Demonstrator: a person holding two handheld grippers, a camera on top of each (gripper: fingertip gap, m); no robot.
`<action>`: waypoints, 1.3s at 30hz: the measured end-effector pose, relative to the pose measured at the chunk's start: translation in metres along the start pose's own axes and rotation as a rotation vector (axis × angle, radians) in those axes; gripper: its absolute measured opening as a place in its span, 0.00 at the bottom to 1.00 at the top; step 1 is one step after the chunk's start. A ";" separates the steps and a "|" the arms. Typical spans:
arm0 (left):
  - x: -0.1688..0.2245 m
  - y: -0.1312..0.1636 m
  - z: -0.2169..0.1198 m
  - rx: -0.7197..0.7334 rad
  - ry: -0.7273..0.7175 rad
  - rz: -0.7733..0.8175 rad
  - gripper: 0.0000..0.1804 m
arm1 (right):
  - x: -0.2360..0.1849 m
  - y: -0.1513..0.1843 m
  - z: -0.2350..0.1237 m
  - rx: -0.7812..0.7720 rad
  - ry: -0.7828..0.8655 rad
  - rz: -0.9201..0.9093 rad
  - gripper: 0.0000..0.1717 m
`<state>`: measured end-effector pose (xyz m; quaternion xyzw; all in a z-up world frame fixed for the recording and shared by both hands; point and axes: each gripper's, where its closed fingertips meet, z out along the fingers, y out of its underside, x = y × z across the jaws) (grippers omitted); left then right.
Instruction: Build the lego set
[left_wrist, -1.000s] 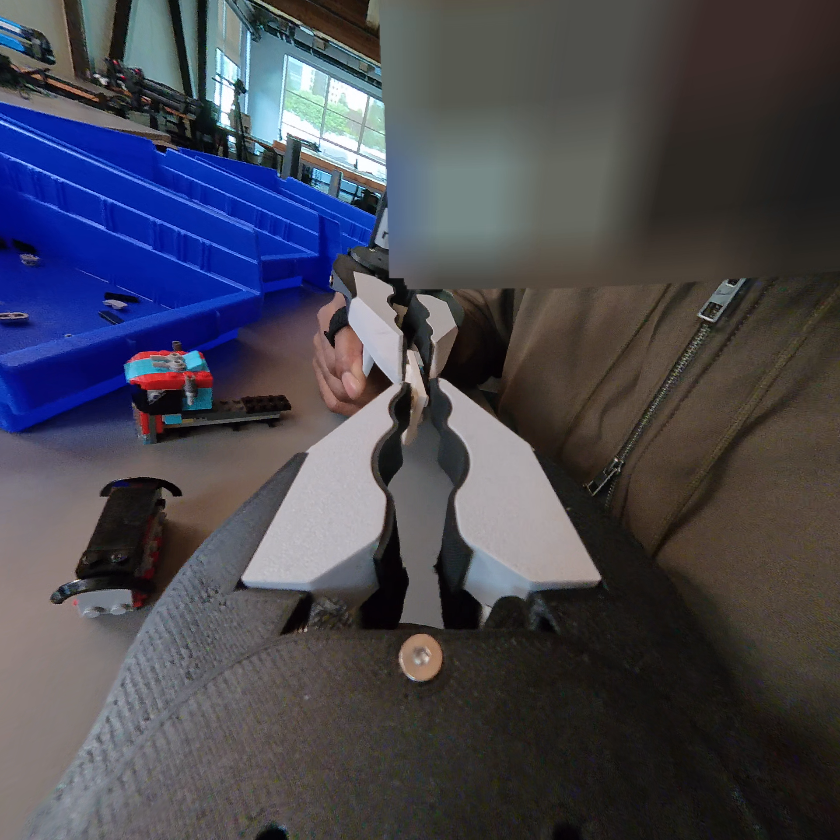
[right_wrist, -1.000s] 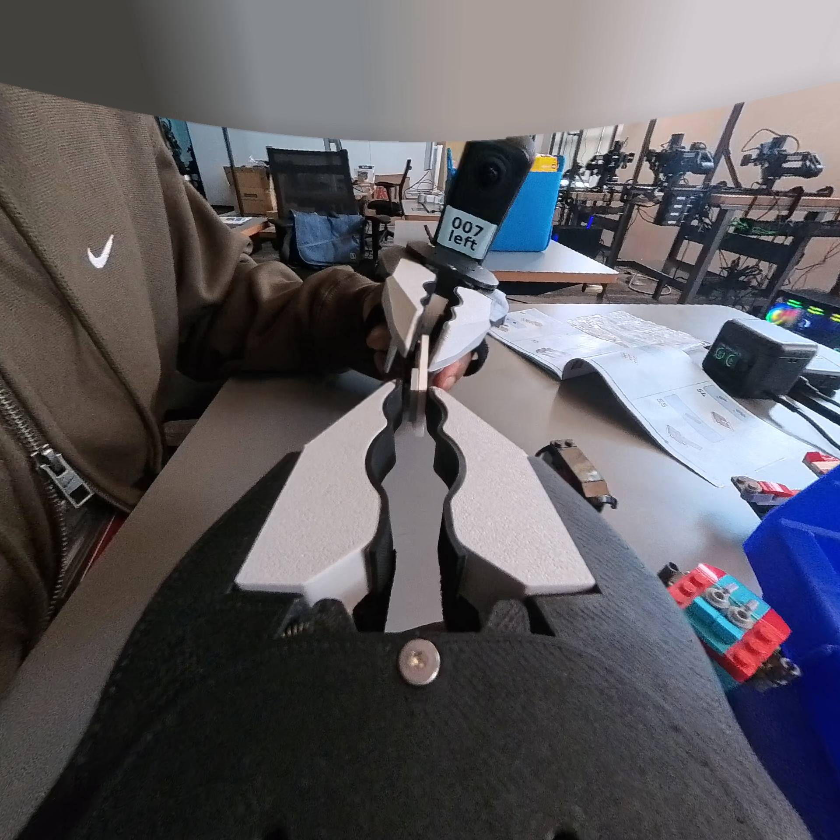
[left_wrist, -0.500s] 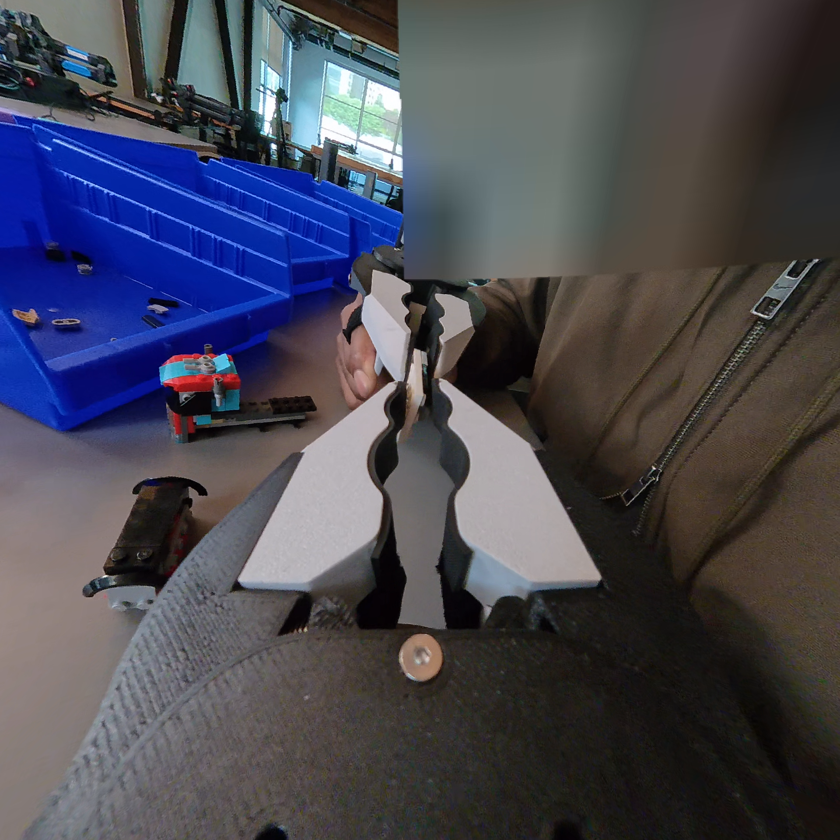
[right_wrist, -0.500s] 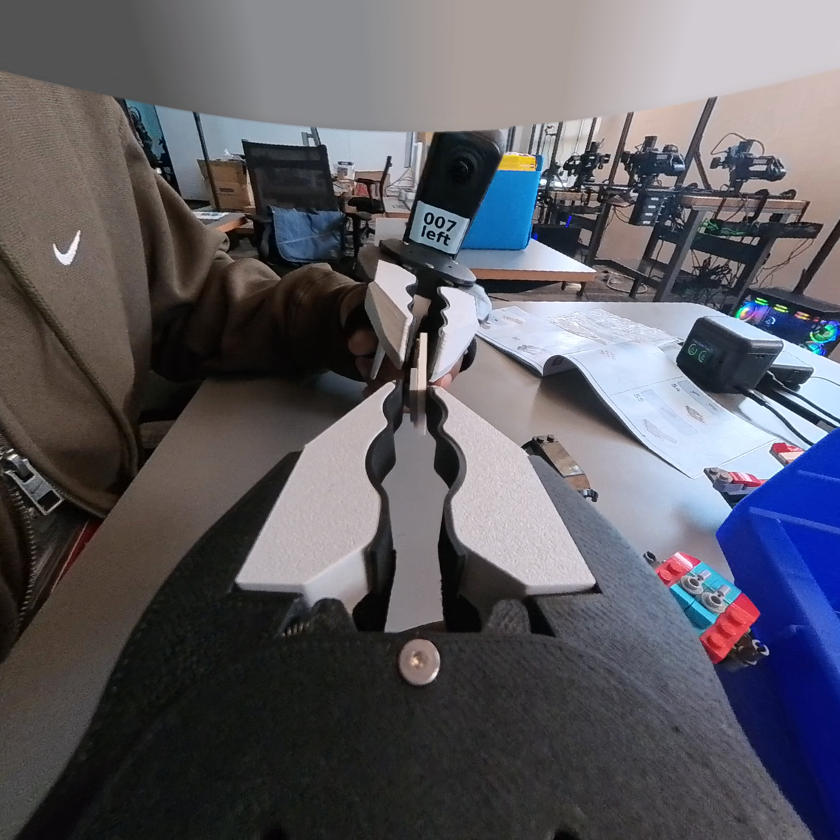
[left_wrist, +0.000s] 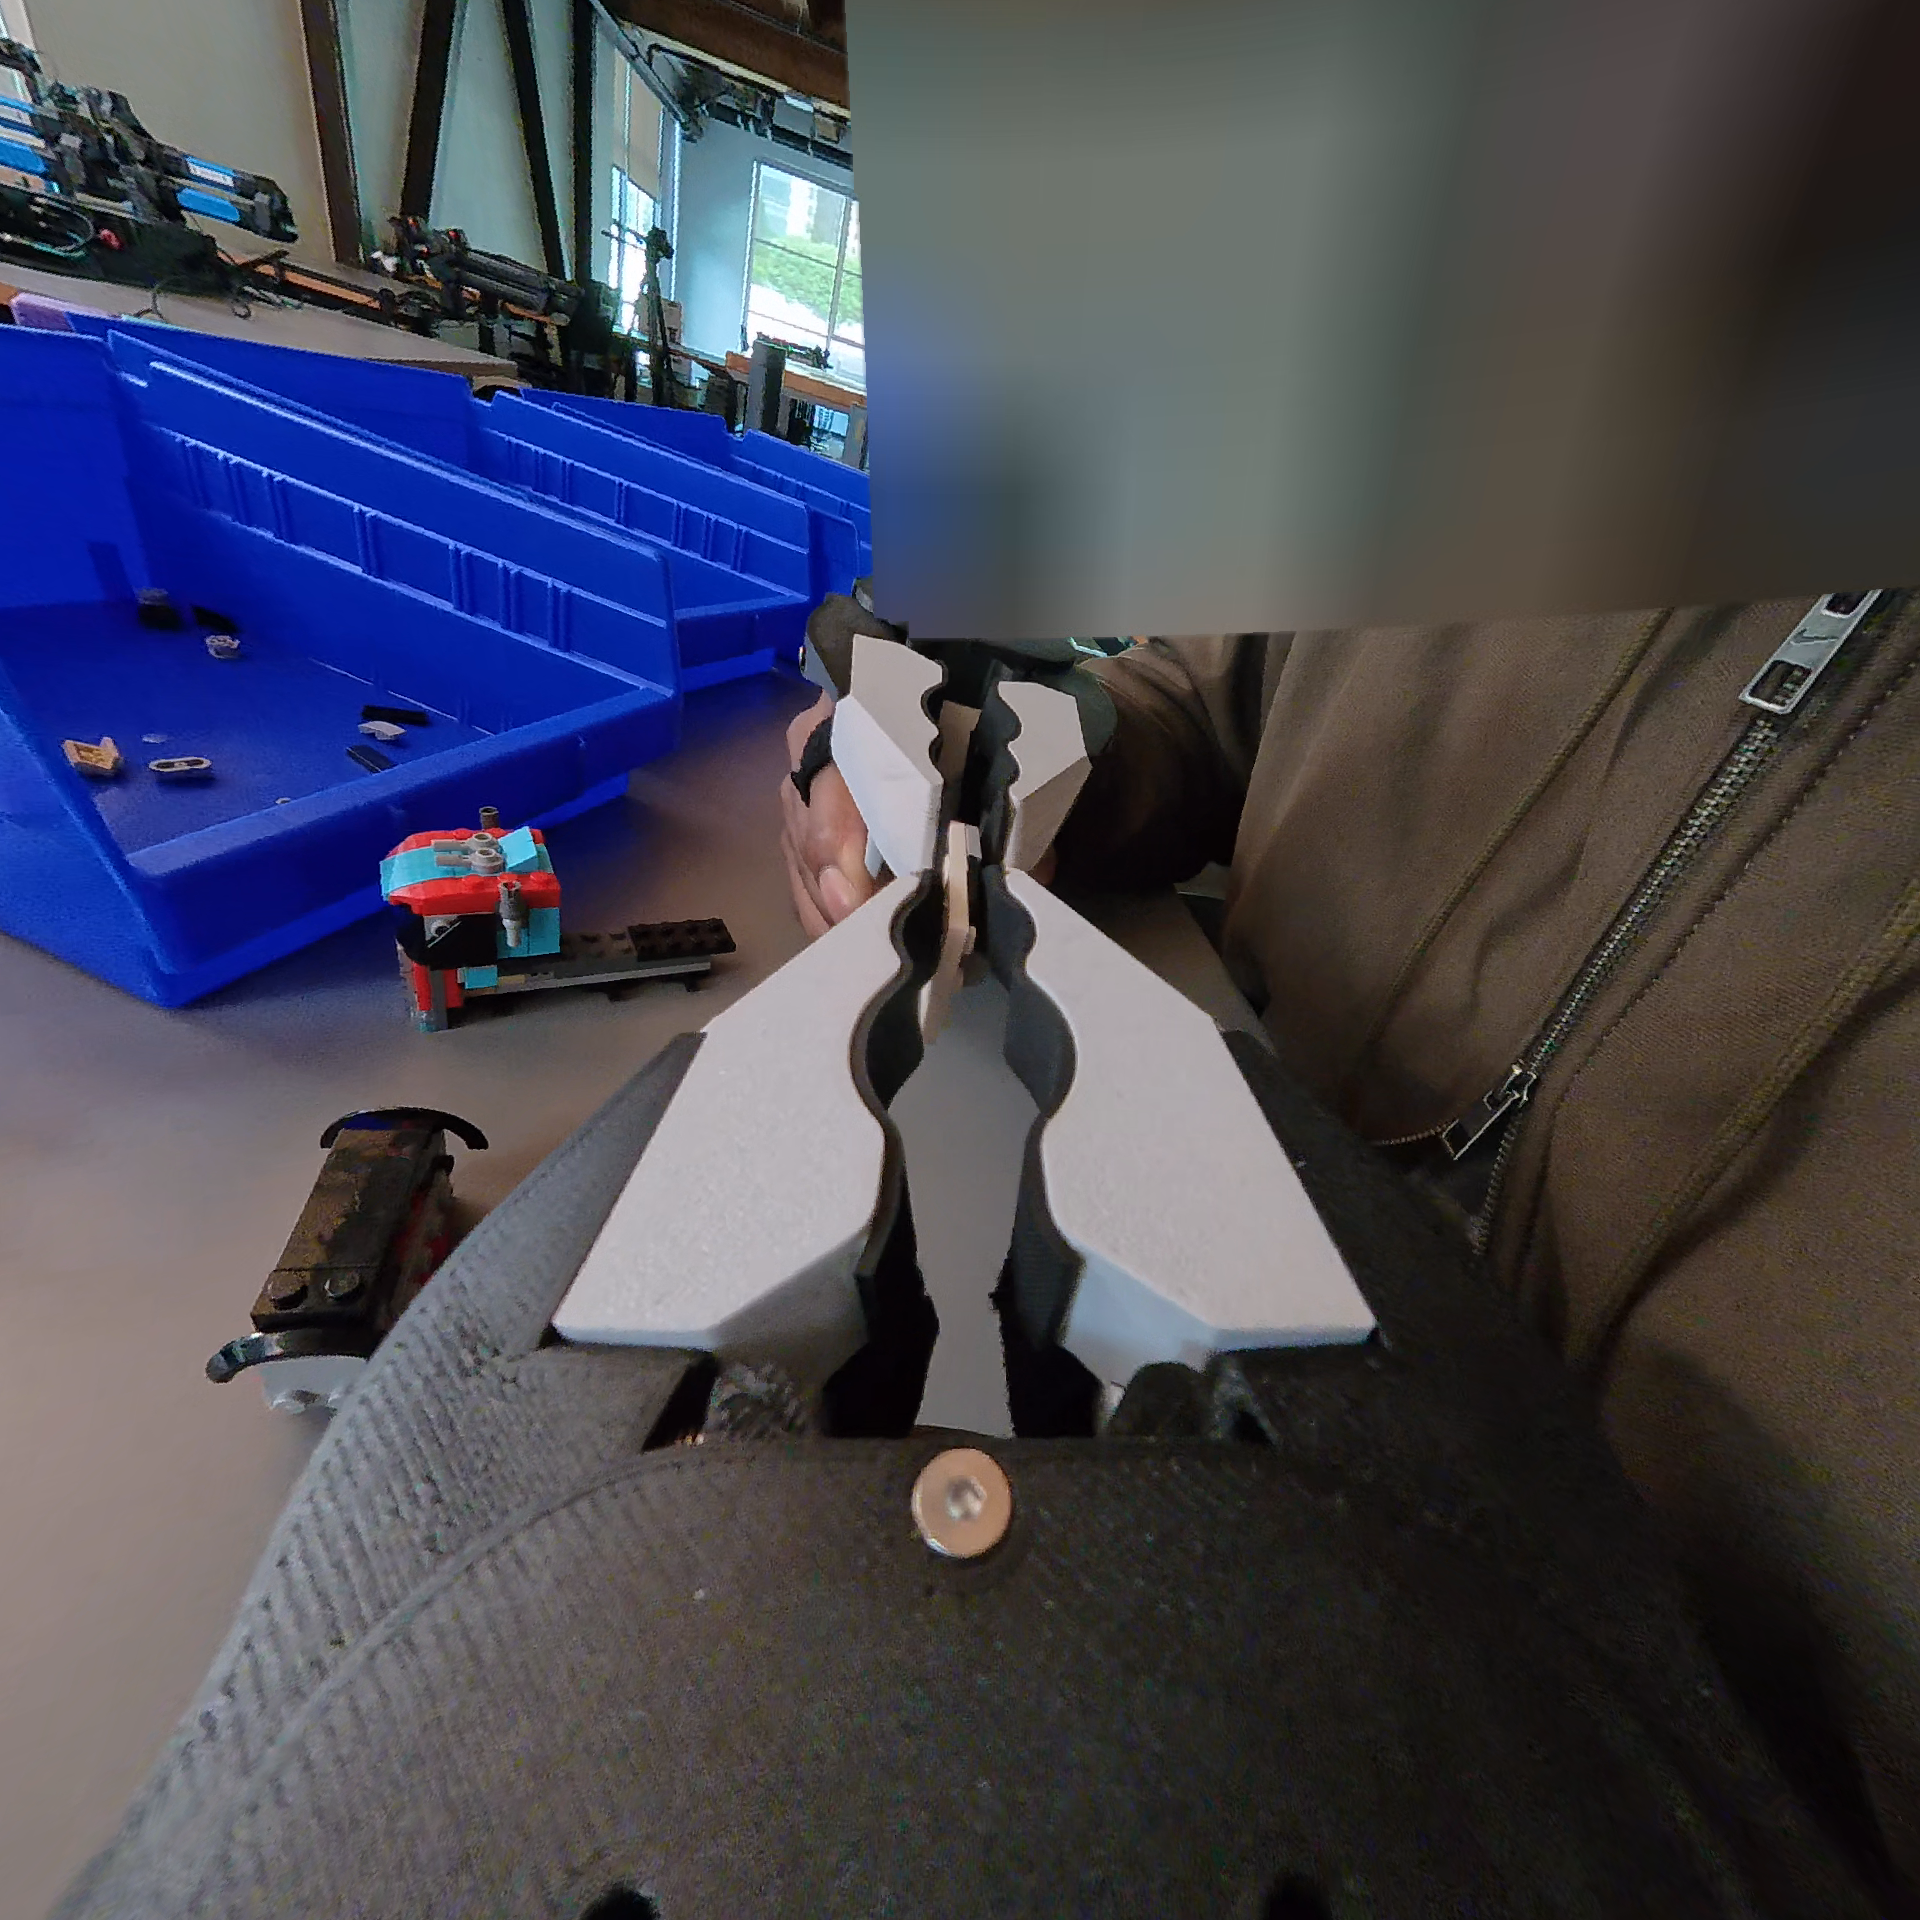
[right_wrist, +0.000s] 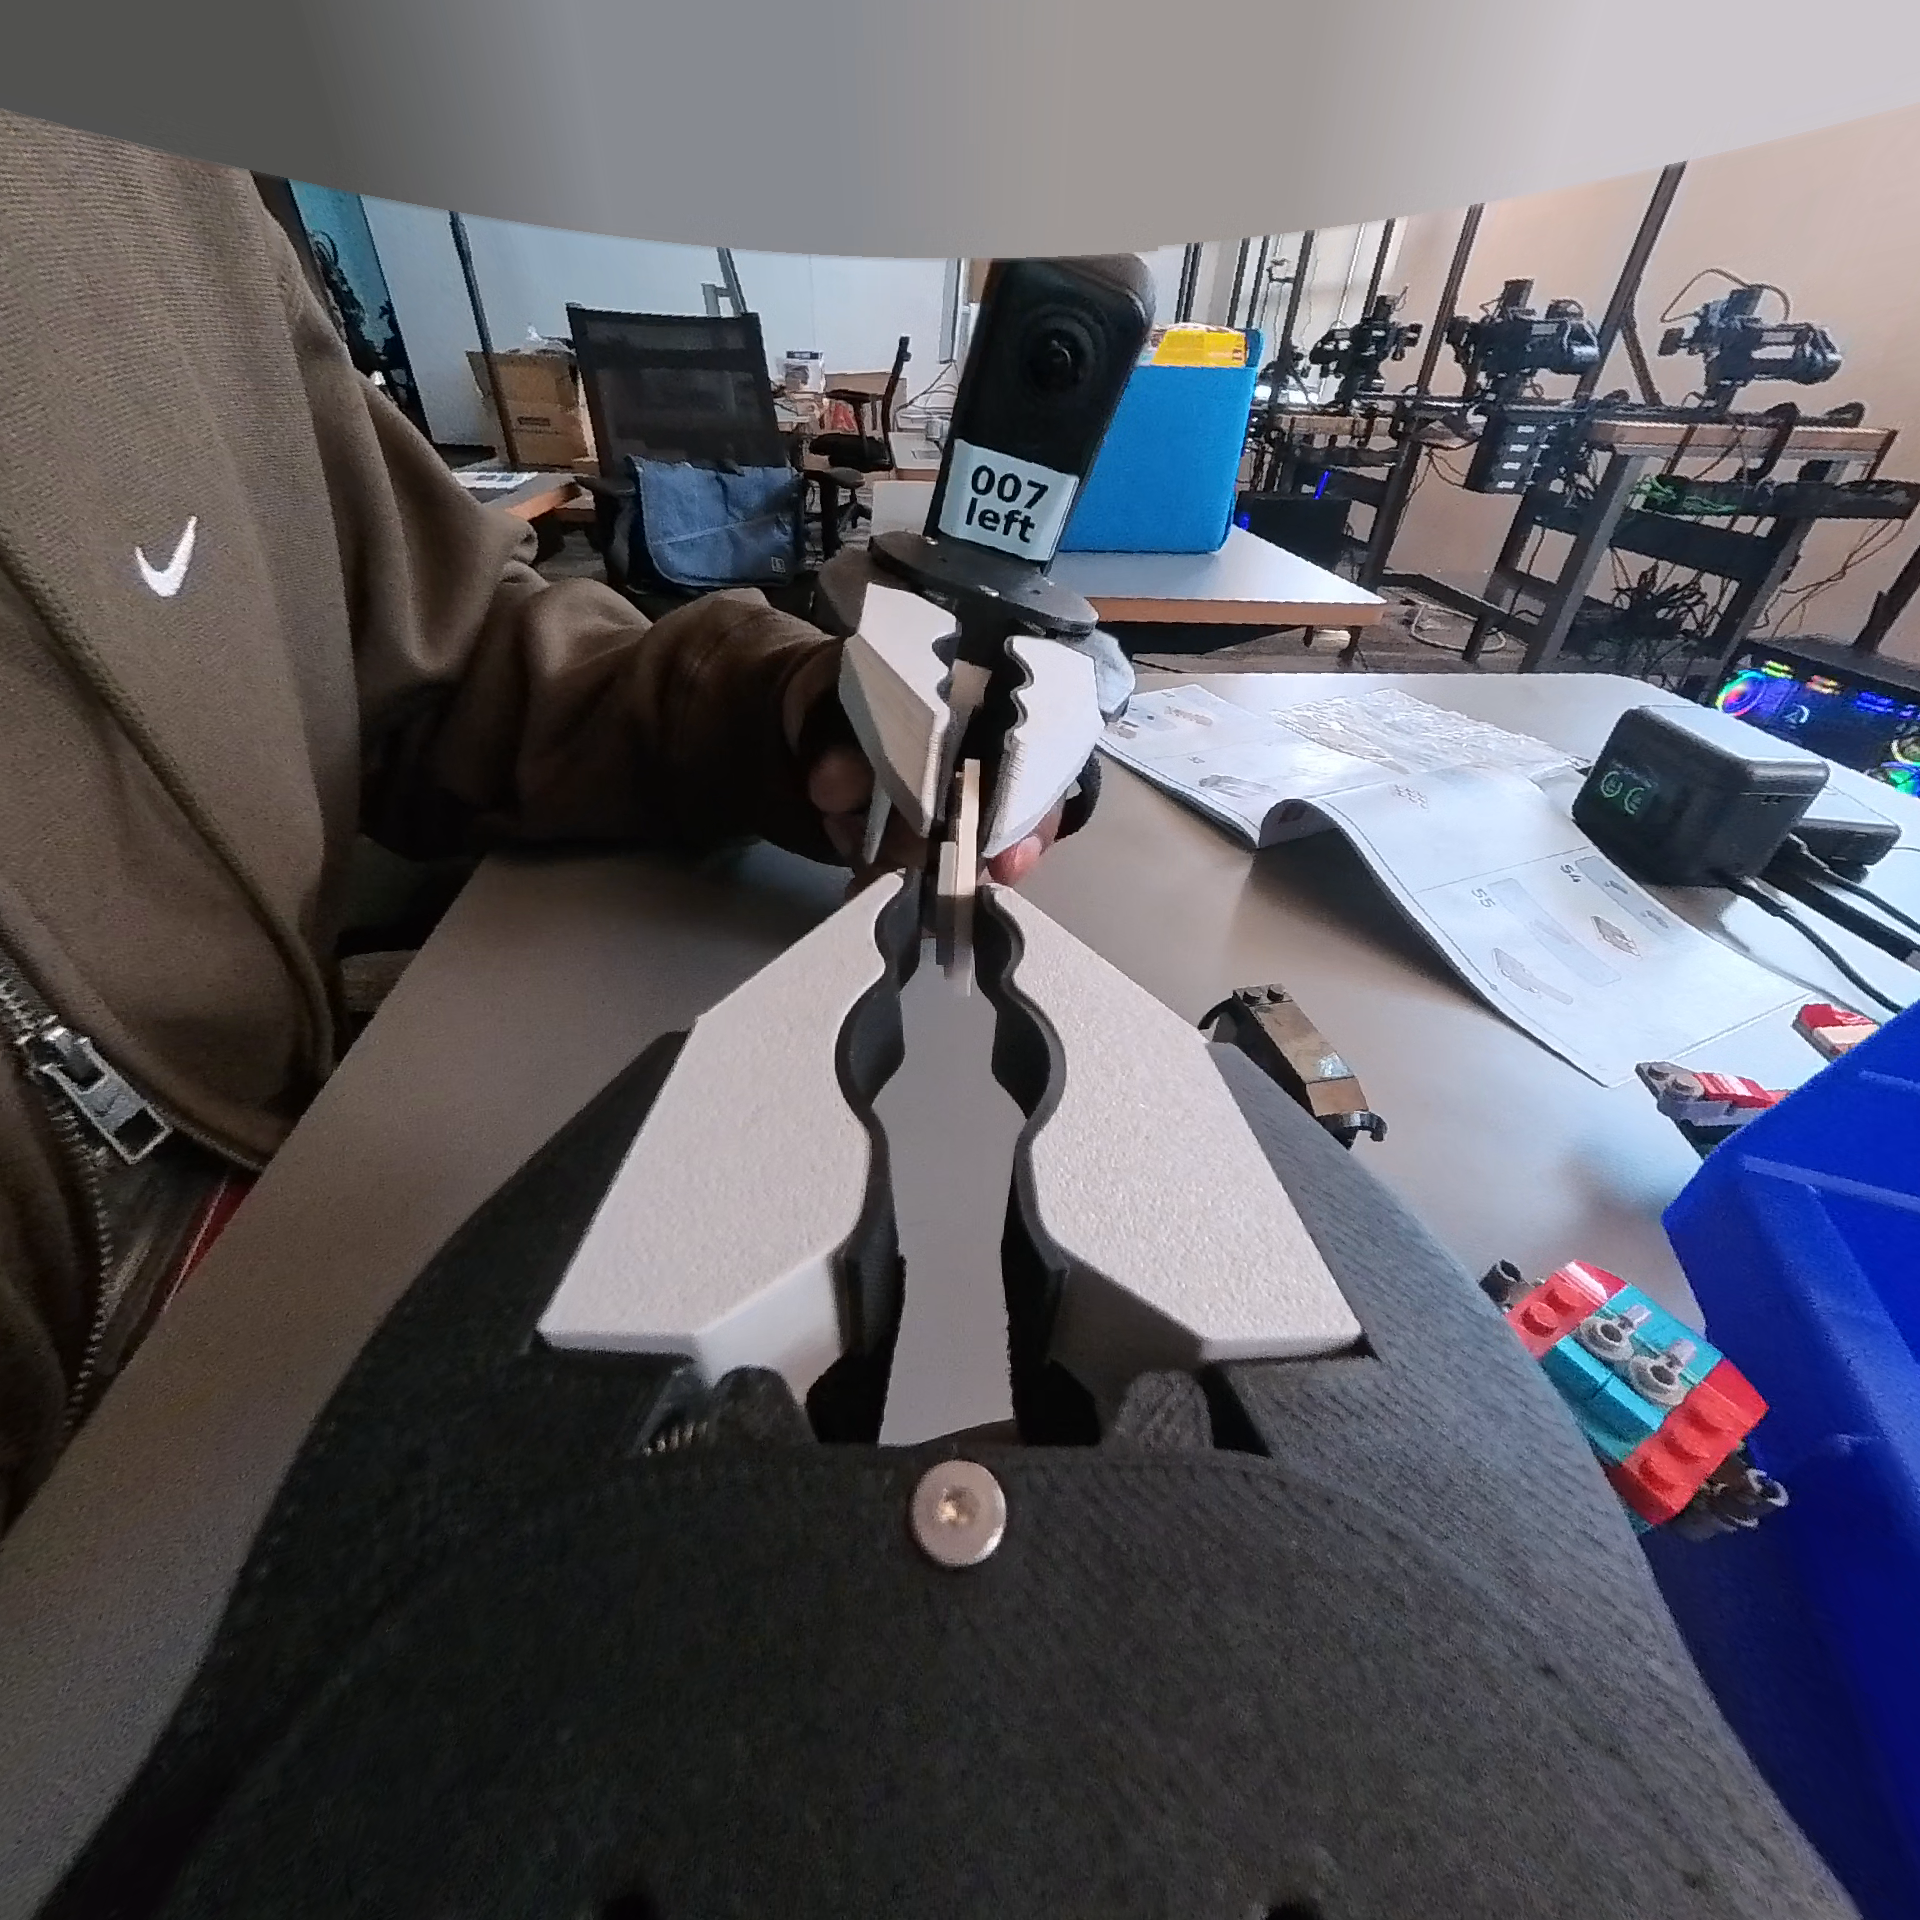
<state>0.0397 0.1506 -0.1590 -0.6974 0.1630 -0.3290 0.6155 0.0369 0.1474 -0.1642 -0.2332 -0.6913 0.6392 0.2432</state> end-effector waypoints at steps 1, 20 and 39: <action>0.000 0.000 0.000 -0.001 -0.001 0.005 0.05 | 0.000 0.000 0.000 0.000 0.000 0.001 0.06; -0.001 -0.001 0.001 0.004 -0.022 0.075 0.05 | 0.000 -0.002 -0.001 0.013 -0.013 0.016 0.06; -0.001 -0.002 -0.003 0.018 -0.011 0.024 0.06 | 0.004 -0.004 -0.002 0.022 0.027 -0.047 0.06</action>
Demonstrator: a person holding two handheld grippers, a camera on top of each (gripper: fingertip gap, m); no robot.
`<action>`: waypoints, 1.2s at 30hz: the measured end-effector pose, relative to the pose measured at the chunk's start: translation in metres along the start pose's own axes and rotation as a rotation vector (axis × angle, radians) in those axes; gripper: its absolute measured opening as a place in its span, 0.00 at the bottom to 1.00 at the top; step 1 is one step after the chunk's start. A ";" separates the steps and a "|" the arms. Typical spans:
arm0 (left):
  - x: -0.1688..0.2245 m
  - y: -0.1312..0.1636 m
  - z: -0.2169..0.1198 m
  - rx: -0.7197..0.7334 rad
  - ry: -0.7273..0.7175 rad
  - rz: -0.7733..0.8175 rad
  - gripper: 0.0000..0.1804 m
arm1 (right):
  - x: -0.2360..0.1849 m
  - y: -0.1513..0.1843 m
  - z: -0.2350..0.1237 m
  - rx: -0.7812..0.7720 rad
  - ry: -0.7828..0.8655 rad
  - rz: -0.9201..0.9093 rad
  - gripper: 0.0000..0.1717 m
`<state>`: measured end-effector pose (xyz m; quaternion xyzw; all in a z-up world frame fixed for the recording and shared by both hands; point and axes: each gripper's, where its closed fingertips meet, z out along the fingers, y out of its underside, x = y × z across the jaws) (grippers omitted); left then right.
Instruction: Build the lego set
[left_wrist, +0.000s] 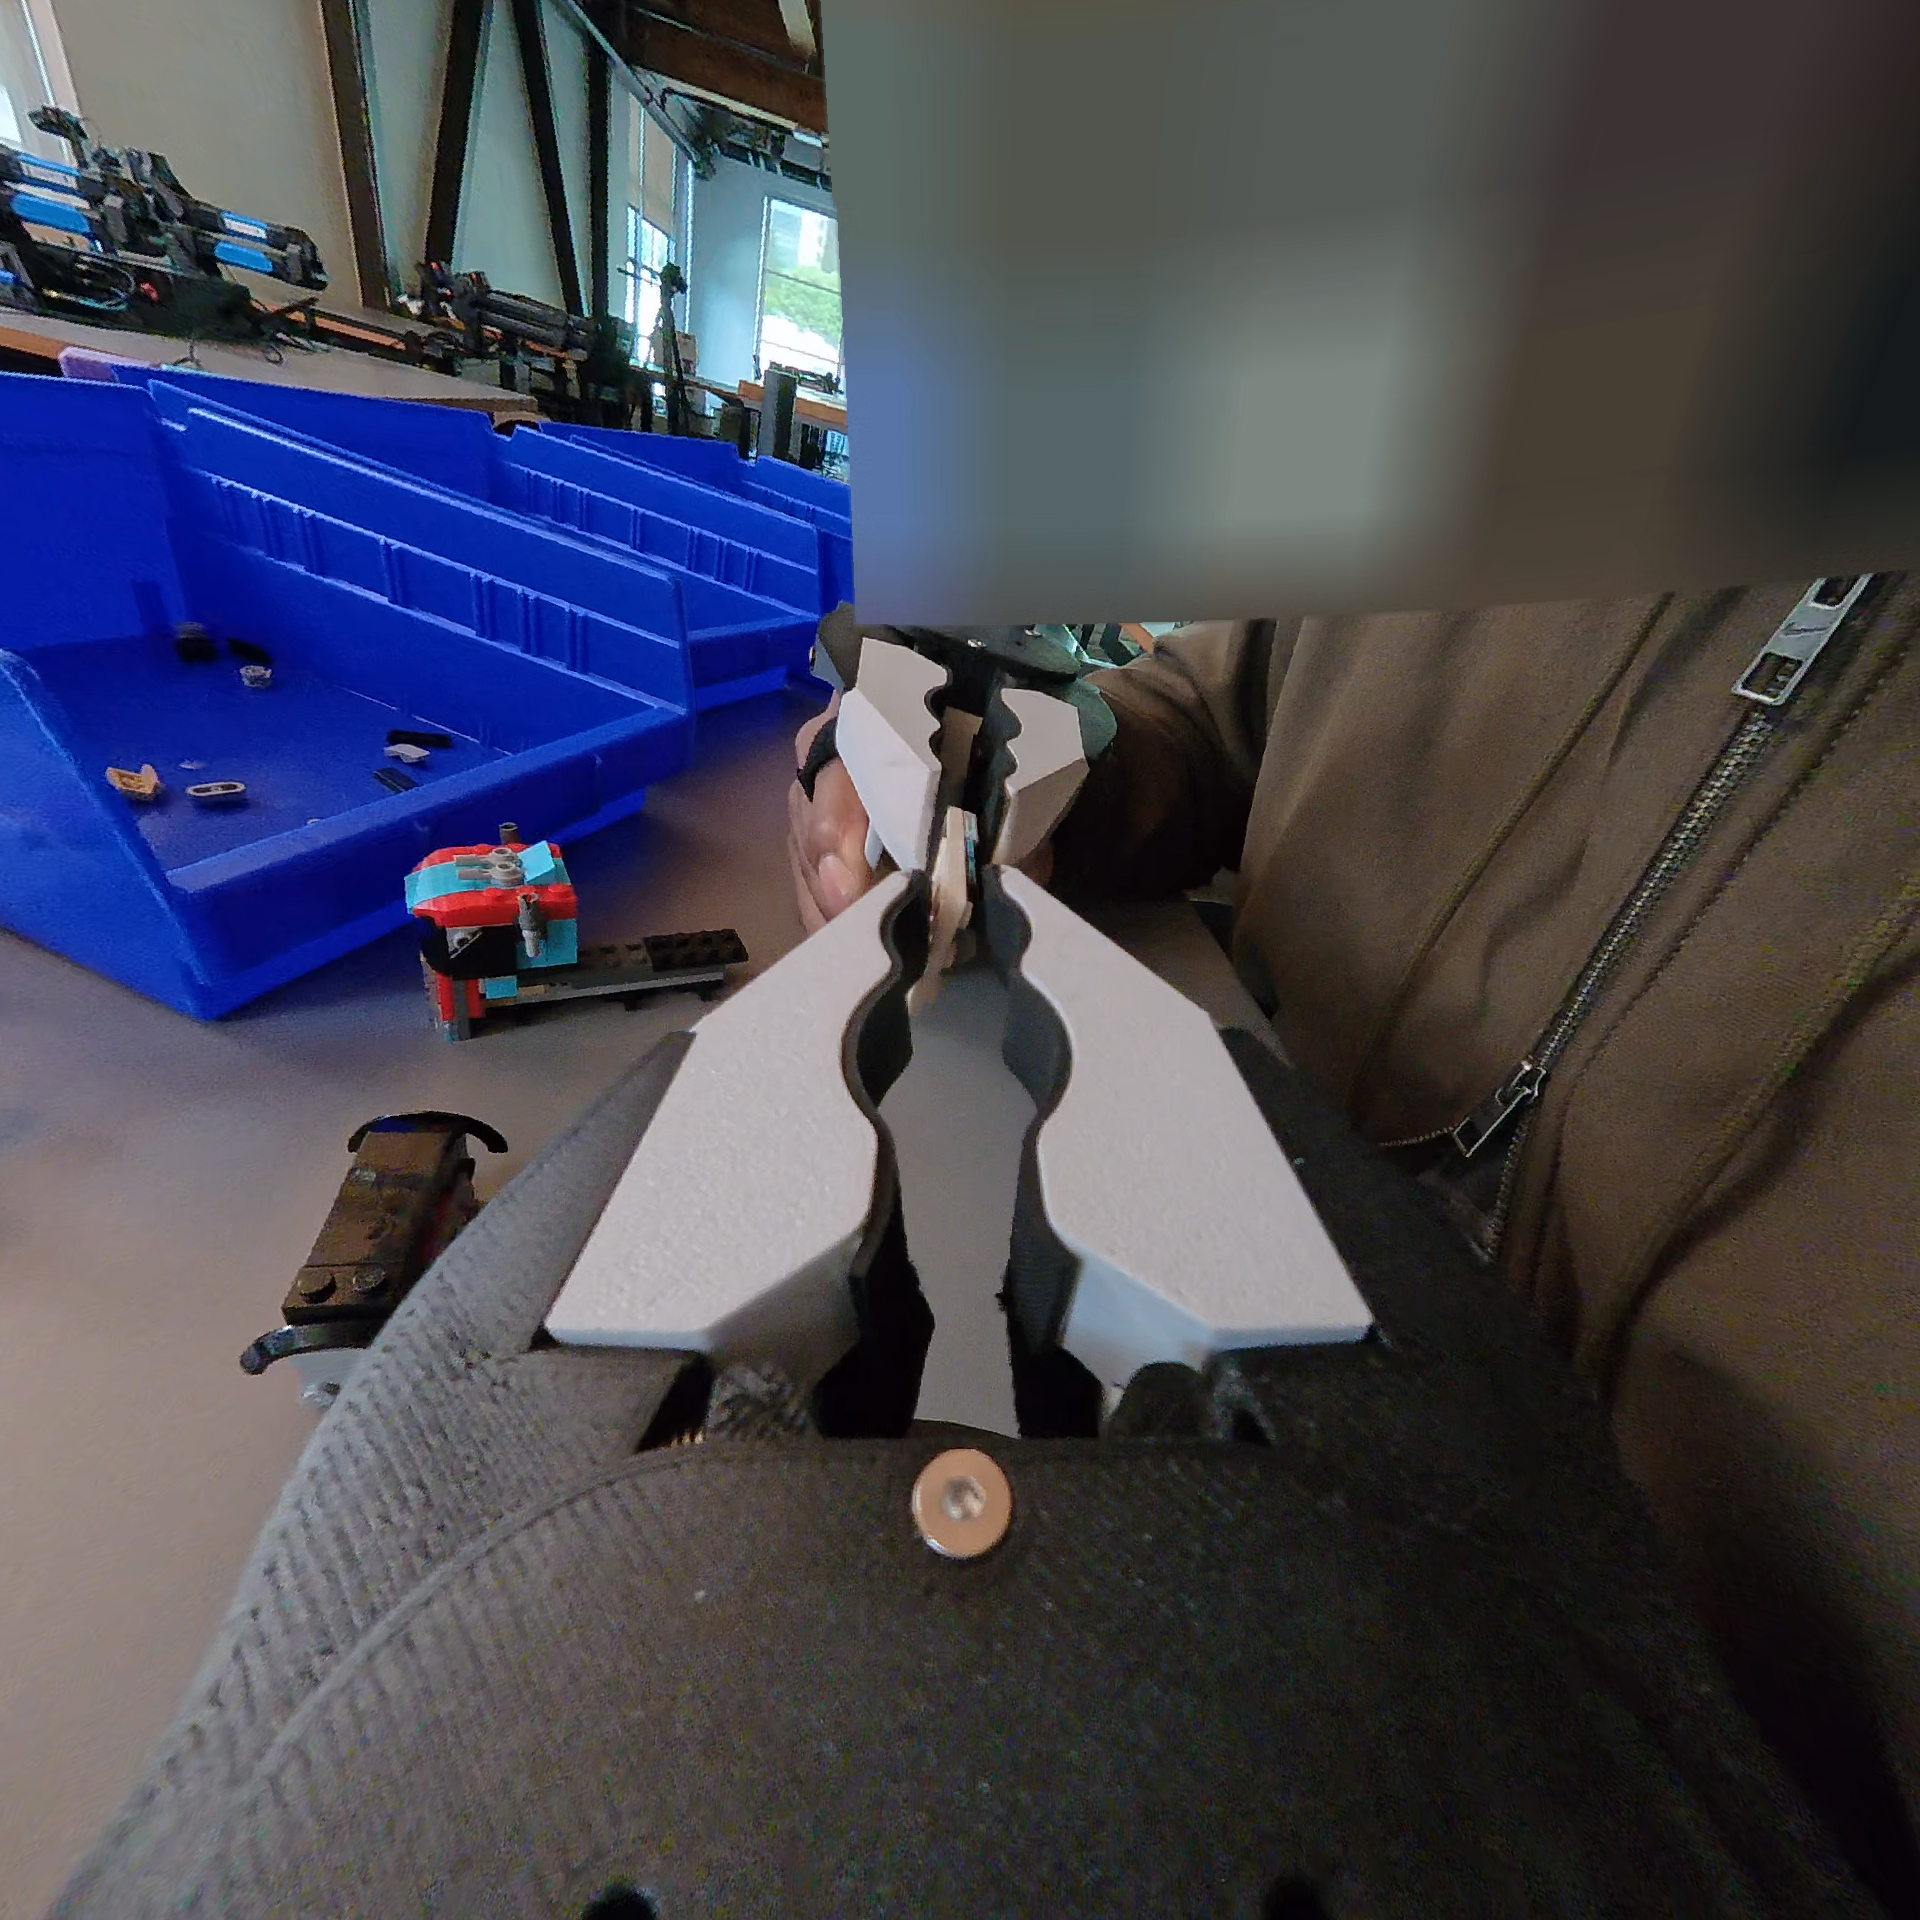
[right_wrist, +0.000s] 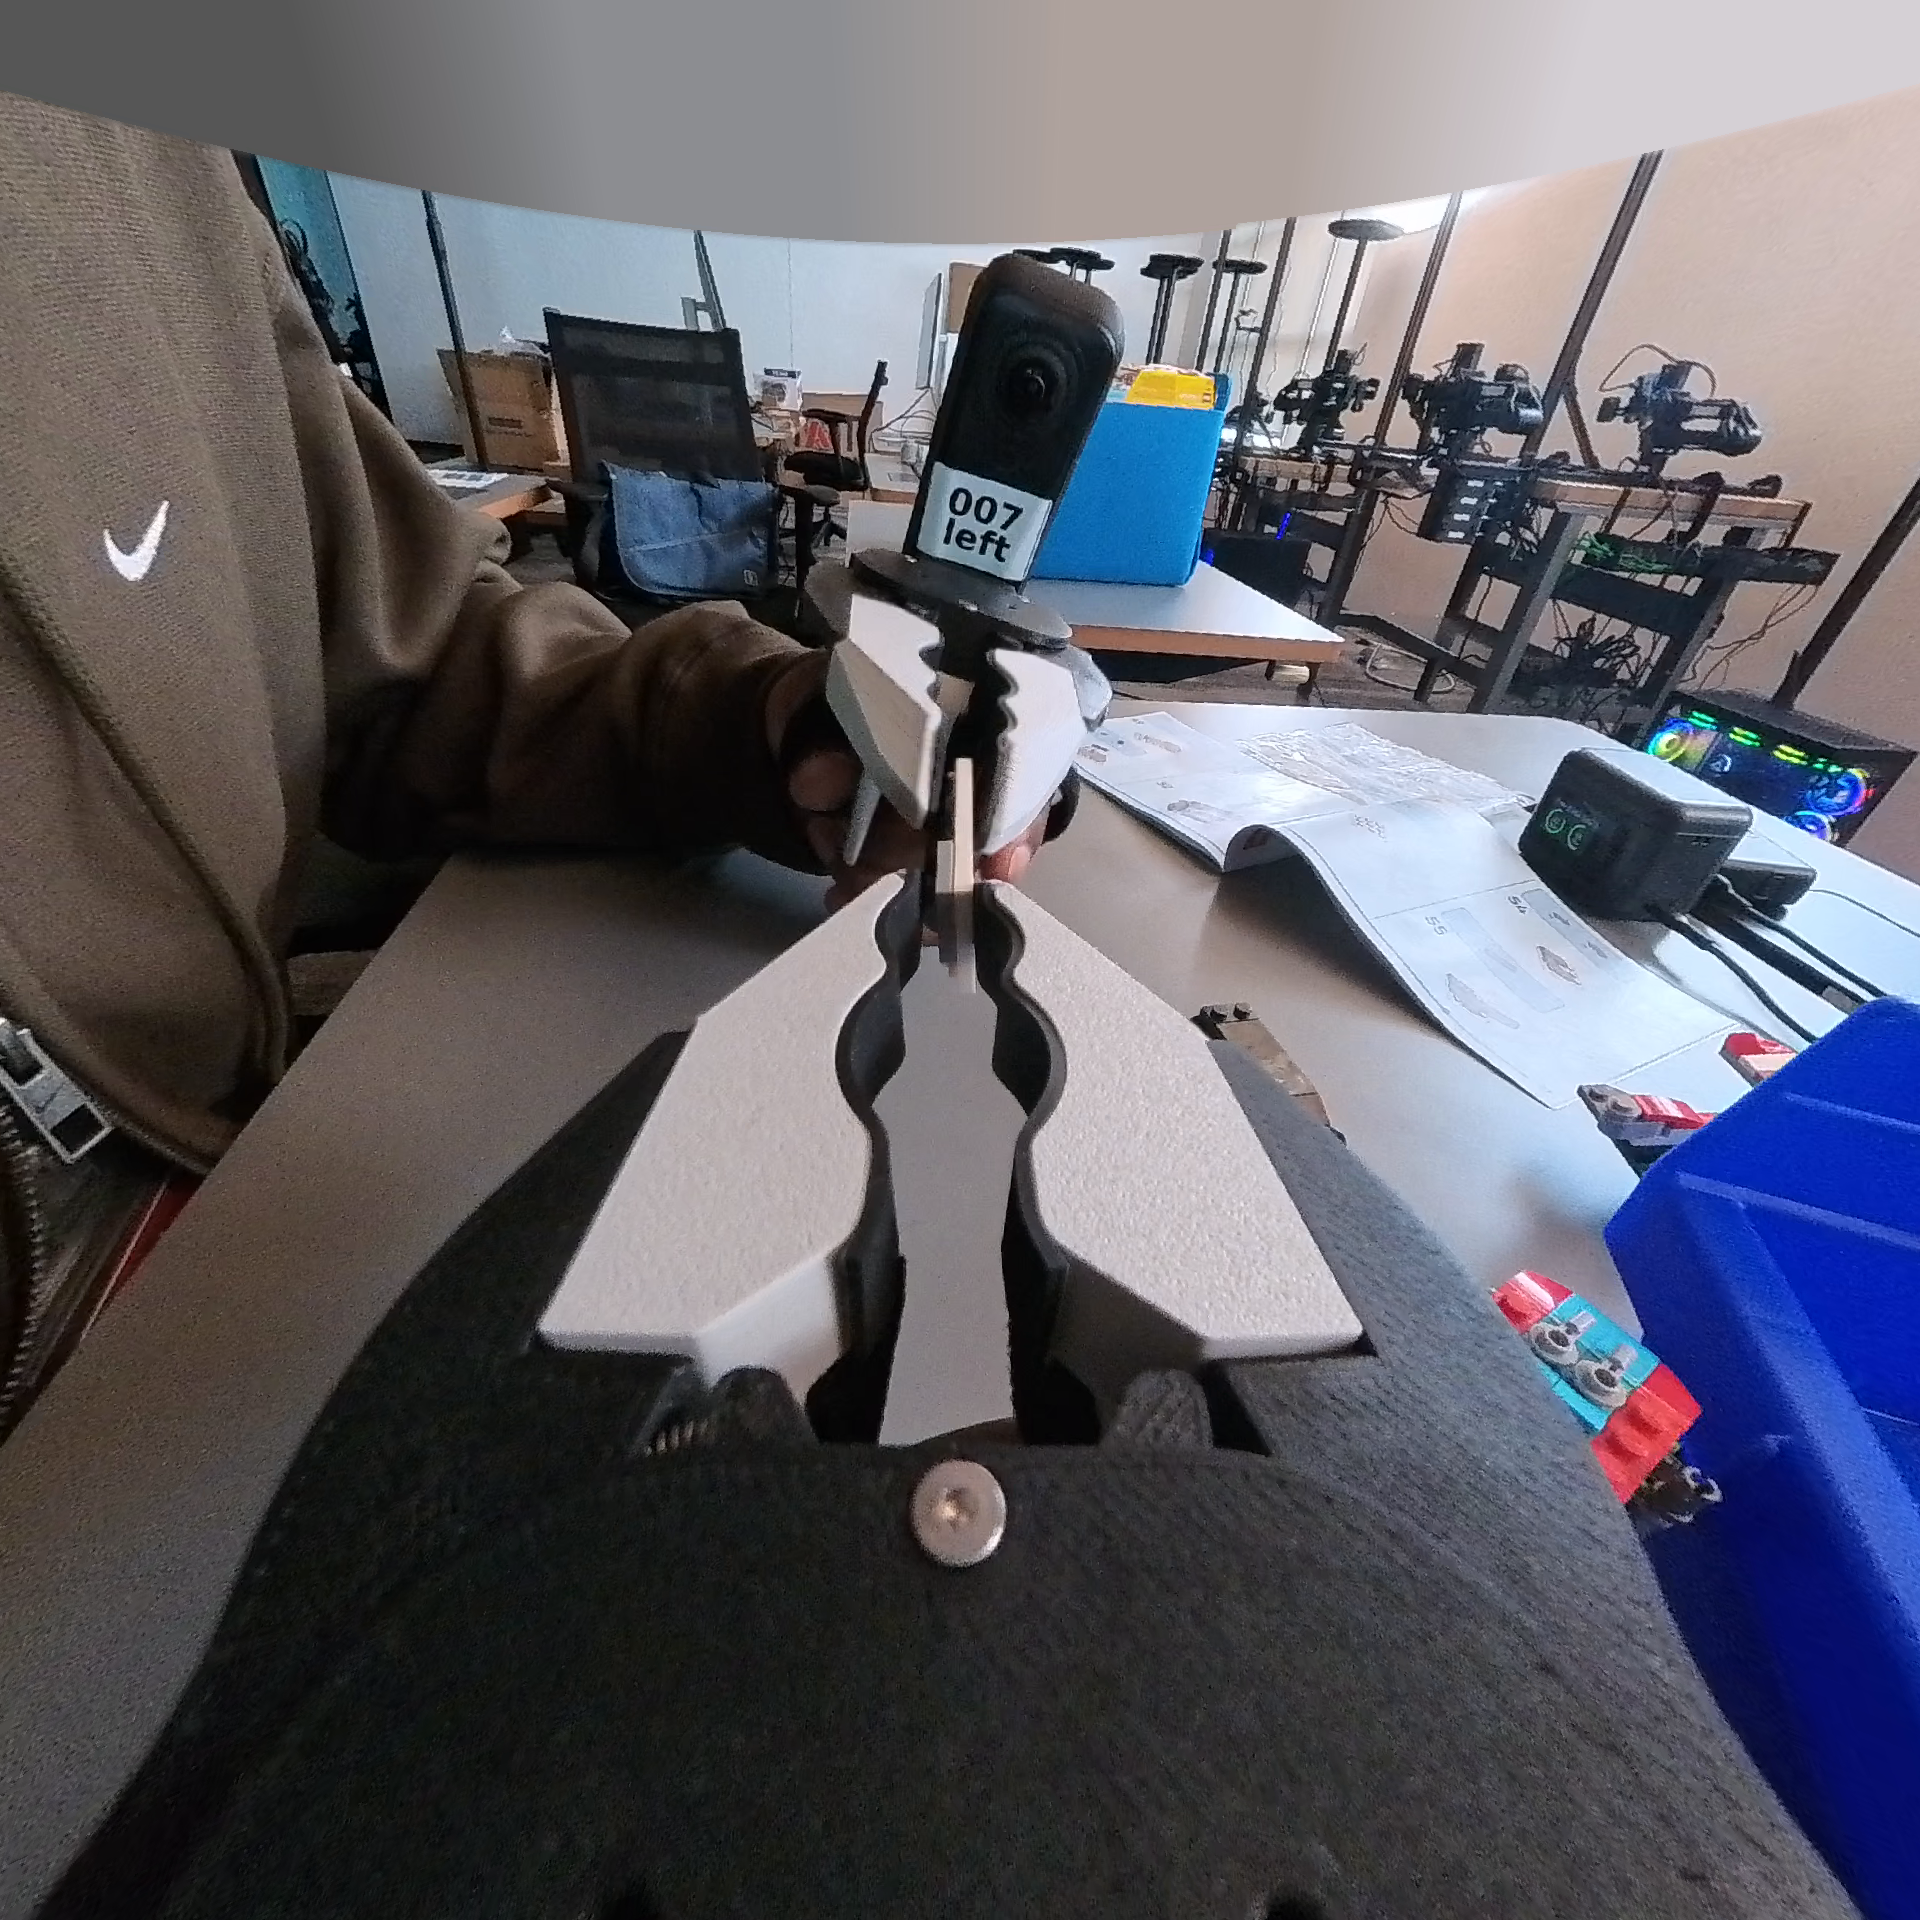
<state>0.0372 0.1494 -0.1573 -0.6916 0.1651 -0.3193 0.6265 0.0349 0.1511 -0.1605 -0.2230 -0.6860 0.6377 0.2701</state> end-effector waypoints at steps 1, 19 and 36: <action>0.000 0.000 0.000 0.002 -0.001 -0.001 0.06 | 0.000 0.000 0.000 0.000 0.000 0.001 0.06; 0.002 -0.001 0.000 0.008 0.020 -0.014 0.05 | -0.001 -0.002 0.000 0.013 -0.019 0.041 0.06; 0.011 -0.024 -0.070 0.084 -0.203 0.131 0.22 | -0.004 -0.003 0.001 0.019 -0.032 0.102 0.06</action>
